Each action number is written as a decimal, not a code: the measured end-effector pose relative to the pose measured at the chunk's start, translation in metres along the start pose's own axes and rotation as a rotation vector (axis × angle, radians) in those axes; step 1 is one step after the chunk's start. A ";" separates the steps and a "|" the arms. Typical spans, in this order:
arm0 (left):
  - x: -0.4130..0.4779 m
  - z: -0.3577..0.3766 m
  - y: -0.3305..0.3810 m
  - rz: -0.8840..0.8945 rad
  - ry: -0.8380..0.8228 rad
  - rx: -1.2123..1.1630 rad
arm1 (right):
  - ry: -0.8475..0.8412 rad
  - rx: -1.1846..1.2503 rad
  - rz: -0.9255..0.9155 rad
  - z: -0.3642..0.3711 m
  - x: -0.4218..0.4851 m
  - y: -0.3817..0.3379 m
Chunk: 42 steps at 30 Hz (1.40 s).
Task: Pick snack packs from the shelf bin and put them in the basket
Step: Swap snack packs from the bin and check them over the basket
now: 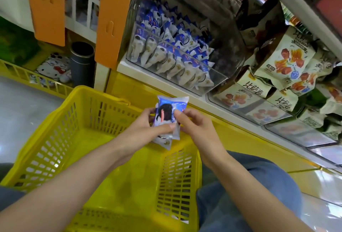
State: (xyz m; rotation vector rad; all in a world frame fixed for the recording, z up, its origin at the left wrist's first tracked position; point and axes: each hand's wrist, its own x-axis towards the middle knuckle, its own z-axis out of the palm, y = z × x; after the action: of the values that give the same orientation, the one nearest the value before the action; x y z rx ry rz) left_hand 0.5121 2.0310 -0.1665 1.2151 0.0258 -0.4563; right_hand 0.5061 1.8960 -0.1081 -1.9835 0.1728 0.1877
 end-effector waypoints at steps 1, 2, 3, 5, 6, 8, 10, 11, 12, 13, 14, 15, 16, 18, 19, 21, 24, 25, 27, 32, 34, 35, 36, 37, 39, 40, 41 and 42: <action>0.002 0.000 0.002 0.022 0.013 -0.025 | 0.050 -0.034 -0.069 -0.002 0.001 -0.007; 0.004 0.000 0.003 0.046 0.031 -0.046 | 0.110 -0.065 -0.133 -0.006 0.002 -0.016; 0.007 -0.002 0.004 0.068 0.057 -0.053 | 0.181 -0.086 -0.189 -0.012 0.005 -0.025; 0.012 -0.006 0.006 0.103 0.106 -0.019 | 0.306 -0.091 -0.284 -0.025 0.014 -0.045; 0.014 -0.007 0.007 0.118 0.119 0.002 | 0.349 -0.094 -0.325 -0.031 0.021 -0.055; 0.017 -0.009 0.009 0.139 0.124 0.024 | 0.418 -0.157 -0.391 -0.041 0.041 -0.074; 0.019 -0.010 0.011 0.151 0.112 0.033 | 0.482 -0.281 -0.414 -0.046 0.071 -0.088; 0.020 -0.010 0.012 0.154 0.103 0.032 | 0.508 -0.337 -0.412 -0.048 0.087 -0.092; 0.021 -0.010 0.013 0.156 0.095 0.031 | 0.525 -0.380 -0.400 -0.048 0.104 -0.096; 0.021 -0.011 0.015 0.158 0.091 0.030 | 0.539 -0.418 -0.374 -0.048 0.120 -0.099; 0.022 -0.012 0.017 0.163 0.090 0.031 | 0.553 -0.465 -0.342 -0.048 0.134 -0.101; 0.023 -0.013 0.019 0.171 0.092 0.033 | 0.561 -0.525 -0.318 -0.048 0.145 -0.101; 0.024 -0.015 0.022 0.178 0.096 0.033 | 0.545 -0.587 -0.311 -0.048 0.155 -0.101; 0.026 -0.018 0.027 0.193 0.107 0.028 | 0.463 -0.696 -0.289 -0.049 0.170 -0.099; 0.026 -0.020 0.029 0.200 0.109 0.028 | 0.421 -0.743 -0.251 -0.050 0.175 -0.099; 0.027 -0.024 0.033 0.208 0.106 0.026 | 0.353 -0.812 -0.163 -0.051 0.182 -0.102; 0.029 -0.029 0.038 0.211 0.094 -0.002 | 0.303 -0.899 -0.097 -0.052 0.189 -0.108; 0.029 -0.029 0.039 0.211 0.090 -0.009 | 0.291 -0.928 -0.076 -0.052 0.190 -0.109; 0.030 -0.030 0.040 0.218 0.082 -0.027 | 0.258 -0.958 -0.009 -0.049 0.192 -0.110; 0.032 -0.028 0.040 0.219 0.060 -0.045 | 0.187 -0.866 0.033 -0.032 0.203 -0.105; 0.033 -0.028 0.041 0.215 0.050 -0.049 | 0.164 -0.770 0.028 -0.026 0.205 -0.102; 0.033 -0.028 0.041 0.214 0.048 -0.053 | 0.154 -0.745 0.021 -0.024 0.206 -0.100; 0.033 -0.028 0.041 0.213 0.048 -0.055 | 0.142 -0.736 0.012 -0.024 0.206 -0.099; 0.034 -0.029 0.040 0.213 0.049 -0.056 | 0.130 -0.730 0.006 -0.024 0.207 -0.099; 0.035 -0.030 0.039 0.217 0.054 -0.059 | 0.101 -0.703 0.010 -0.026 0.206 -0.099; 0.035 -0.030 0.039 0.217 0.055 -0.059 | 0.085 -0.688 0.012 -0.027 0.206 -0.100; 0.036 -0.030 0.038 0.215 0.056 -0.056 | 0.071 -0.681 0.012 -0.027 0.206 -0.100; 0.037 -0.030 0.038 0.214 0.058 -0.053 | 0.061 -0.688 0.010 -0.028 0.206 -0.100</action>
State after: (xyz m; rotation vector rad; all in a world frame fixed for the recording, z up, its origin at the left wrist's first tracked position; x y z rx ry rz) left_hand 0.5656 2.0567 -0.1531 1.1645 -0.0426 -0.2322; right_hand 0.7297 1.9041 -0.0512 -2.6747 0.1714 0.2112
